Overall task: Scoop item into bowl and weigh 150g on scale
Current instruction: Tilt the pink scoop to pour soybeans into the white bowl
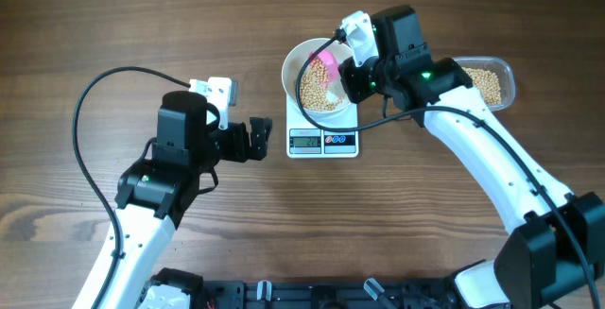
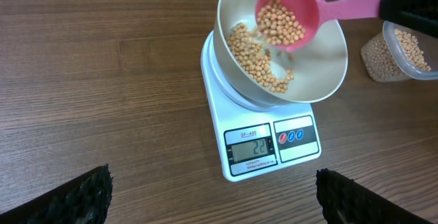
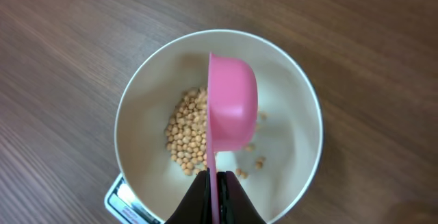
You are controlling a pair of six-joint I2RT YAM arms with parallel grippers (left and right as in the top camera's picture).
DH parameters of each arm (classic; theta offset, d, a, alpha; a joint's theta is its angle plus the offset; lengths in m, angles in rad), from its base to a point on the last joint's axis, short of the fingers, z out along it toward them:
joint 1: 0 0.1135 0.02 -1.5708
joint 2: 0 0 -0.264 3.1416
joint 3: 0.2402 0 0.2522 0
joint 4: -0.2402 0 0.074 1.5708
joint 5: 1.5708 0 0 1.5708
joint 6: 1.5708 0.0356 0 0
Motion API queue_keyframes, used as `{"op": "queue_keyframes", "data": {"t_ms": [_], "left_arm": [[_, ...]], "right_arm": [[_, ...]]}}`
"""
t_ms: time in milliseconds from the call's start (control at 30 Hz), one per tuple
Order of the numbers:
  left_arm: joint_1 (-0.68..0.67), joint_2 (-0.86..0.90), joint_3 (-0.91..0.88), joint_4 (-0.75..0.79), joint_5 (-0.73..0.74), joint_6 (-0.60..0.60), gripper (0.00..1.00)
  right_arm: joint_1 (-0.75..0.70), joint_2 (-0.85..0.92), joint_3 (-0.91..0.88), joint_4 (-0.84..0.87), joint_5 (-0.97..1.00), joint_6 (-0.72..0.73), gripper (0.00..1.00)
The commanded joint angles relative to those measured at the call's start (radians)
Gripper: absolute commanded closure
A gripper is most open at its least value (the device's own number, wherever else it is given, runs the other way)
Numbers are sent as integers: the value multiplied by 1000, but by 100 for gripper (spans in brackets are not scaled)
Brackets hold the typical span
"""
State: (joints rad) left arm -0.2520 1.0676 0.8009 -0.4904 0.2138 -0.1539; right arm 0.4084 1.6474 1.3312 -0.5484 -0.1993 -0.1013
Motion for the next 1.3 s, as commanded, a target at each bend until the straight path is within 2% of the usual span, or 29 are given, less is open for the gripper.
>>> {"op": "queue_keyframes", "data": {"t_ms": [0,167,400,567,800,933,1100,1200,1267], "left_arm": [[8,-14,-4,0,-6,19,0],[8,-14,-4,0,-6,19,0],[8,-14,-4,-5,-48,19,0],[8,-14,-4,-63,-220,19,0],[8,-14,-4,-106,-326,7,0],[8,-14,-4,-113,-409,-72,0],[8,-13,-4,-124,-426,-86,0],[8,-14,-4,-127,-415,-90,0],[8,-14,-4,-136,-323,-90,0]], "right_arm": [[34,-27,7,7,95,-86,96],[108,-27,7,10,245,-164,96],[190,-27,7,16,436,-198,96],[208,-28,7,17,446,-216,96],[209,-32,7,17,446,-212,96],[215,-39,7,19,446,-206,96],[217,-40,7,24,410,-26,96],[217,-40,7,32,340,-3,96],[217,-40,7,39,341,-5,96]]}}
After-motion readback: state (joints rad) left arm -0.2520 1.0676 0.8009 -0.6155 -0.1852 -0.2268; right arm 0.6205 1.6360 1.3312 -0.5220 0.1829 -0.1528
